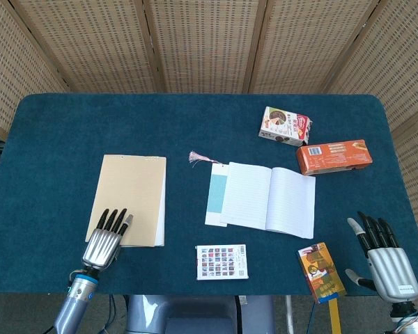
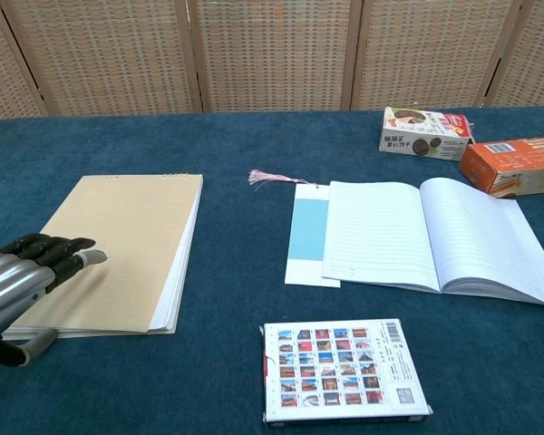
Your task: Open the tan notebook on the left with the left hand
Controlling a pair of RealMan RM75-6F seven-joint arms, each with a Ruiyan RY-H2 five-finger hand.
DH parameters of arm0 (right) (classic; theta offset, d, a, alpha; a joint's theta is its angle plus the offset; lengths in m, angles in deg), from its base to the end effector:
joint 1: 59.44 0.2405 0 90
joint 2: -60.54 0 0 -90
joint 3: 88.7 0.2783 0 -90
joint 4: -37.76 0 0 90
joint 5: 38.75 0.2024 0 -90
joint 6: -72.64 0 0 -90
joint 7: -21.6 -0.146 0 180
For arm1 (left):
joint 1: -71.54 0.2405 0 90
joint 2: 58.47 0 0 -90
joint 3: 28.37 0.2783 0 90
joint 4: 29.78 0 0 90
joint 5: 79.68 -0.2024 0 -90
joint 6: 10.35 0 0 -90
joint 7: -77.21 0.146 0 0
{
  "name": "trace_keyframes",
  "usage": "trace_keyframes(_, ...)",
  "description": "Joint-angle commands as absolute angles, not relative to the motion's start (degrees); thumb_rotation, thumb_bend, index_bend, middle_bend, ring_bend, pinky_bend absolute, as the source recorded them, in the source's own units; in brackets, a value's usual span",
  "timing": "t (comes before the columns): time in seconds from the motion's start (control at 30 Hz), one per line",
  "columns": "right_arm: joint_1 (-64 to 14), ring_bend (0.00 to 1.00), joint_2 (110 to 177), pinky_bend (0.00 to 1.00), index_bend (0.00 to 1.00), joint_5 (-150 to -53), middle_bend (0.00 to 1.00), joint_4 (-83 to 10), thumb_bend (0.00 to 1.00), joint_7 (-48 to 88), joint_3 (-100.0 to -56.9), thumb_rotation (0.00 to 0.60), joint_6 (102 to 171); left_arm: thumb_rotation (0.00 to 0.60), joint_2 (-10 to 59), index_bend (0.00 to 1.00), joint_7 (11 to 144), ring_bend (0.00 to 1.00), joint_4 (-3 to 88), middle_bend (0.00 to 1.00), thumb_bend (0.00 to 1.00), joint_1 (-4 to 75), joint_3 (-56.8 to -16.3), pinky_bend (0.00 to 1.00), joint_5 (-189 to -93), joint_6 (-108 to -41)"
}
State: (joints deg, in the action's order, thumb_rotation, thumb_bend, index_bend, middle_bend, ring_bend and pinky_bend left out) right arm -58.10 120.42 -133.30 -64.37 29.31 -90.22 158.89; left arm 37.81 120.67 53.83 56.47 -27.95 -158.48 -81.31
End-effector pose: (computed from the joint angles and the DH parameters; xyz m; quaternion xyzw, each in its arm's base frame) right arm -0.2937 -0.1467 0.1717 0.6431 -0.3758 0.3737 0.5529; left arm -0.2586 0.2080 -0.0409 -0.7608 -0.2958 -0.2450 0.5231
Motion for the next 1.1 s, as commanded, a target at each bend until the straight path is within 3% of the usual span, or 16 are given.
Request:
trace_keyframes(0.03, -58.1, 0.0, 120.4, 0.0, 0.0, -133.3, 0.0, -64.4, 0.12, 29.2, -90.2, 0.6, 158.9, 0.6, 38.1, 0.02, 120.8, 0.0, 53.5, 0.0, 0.47, 56.3, -28.1, 0.0, -158.2, -81.3)
trace_keyframes(0.6, -58.1, 0.0, 120.2, 0.0, 0.0, -133.4, 0.0, -64.4, 0.11, 28.7, -90.3, 0.6, 158.9, 0.6, 39.4, 0.03, 121.4, 0.0, 51.9, 0.0, 0.63, 55.5, -28.4, 0.0, -157.7, -81.7)
trace_keyframes(1.1, -58.4, 0.0, 120.7, 0.0, 0.0, -134.3, 0.0, -63.7, 0.11, 27.6, -89.9, 0.6, 160.5, 0.6, 40.0, 0.03, 123.0, 0.0, 51.3, 0.0, 0.65, 53.7, -30.5, 0.0, -156.5, -81.6)
